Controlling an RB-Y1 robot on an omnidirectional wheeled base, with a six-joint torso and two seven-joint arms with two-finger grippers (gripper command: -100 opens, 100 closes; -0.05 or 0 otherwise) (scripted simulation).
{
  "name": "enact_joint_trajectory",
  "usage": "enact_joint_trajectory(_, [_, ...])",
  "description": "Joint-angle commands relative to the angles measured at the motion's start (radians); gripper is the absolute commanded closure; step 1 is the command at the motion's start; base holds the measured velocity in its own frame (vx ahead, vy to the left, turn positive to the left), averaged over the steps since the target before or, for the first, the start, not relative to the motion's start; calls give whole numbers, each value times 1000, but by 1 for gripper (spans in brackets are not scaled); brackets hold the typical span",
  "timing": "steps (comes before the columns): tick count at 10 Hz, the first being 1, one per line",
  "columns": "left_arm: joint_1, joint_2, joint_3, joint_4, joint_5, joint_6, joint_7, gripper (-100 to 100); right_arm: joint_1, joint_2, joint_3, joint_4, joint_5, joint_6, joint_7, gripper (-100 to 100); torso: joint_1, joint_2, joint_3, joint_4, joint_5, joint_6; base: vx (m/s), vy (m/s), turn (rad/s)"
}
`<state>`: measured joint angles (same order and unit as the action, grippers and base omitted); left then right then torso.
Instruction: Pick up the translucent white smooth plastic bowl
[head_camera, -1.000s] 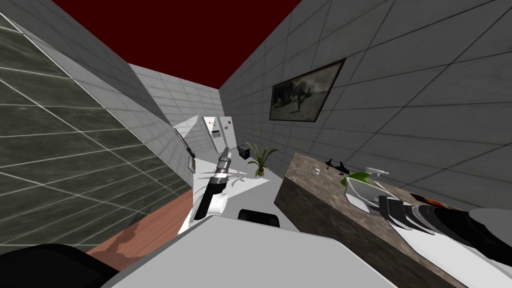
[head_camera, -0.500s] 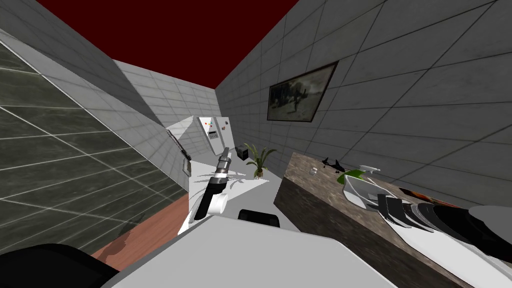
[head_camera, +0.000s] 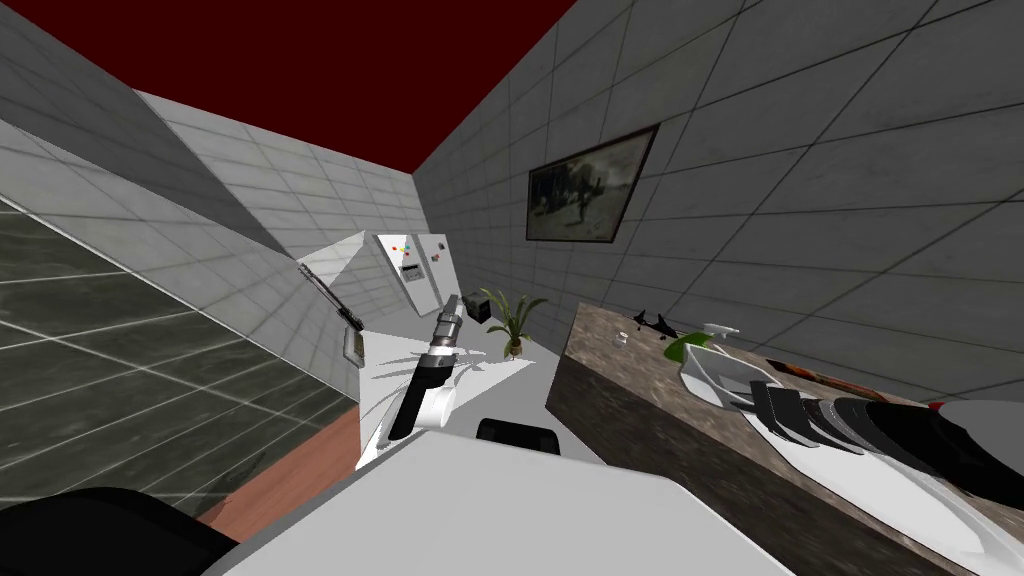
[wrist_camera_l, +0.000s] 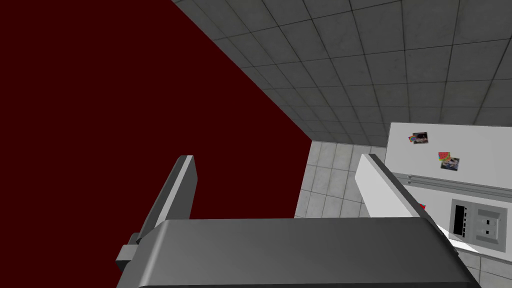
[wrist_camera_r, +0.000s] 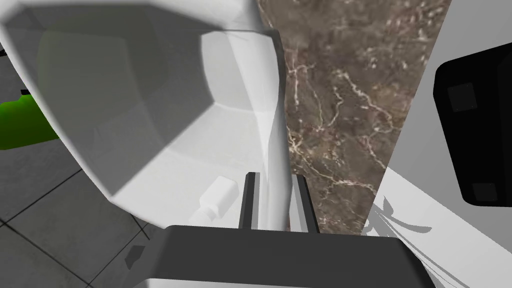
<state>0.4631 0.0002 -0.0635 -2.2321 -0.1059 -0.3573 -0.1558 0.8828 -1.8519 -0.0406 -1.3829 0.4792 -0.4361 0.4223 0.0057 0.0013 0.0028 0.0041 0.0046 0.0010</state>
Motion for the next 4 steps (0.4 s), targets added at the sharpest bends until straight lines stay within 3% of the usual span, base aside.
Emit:
enact_joint_trajectory(1, [0, 0, 0, 0, 0, 0, 0, 0, 11, -10, -15, 6, -32, -17, 43, 100, 0, 0, 0, 0, 0, 0, 68, 29, -149])
enact_joint_trajectory(2, [0, 0, 0, 0, 0, 0, 0, 0, 12, -15, -18, 12, -50, -28, 69, 100, 0, -1, 0, 0, 0, 0, 64, 46, -138])
enact_joint_trajectory(3, [0, 0, 0, 0, 0, 0, 0, 0, 0, -11, -4, 11, -38, -22, 50, 100, 2, 0, 0, 0, 1, -1, 25, 26, -33])
enact_joint_trajectory(4, [0, 0, 0, 0, 0, 0, 0, 0, 0, -11, -5, 12, -41, -24, 56, 0, 1, 1, 0, 0, 1, -2, 0, 0, 0])
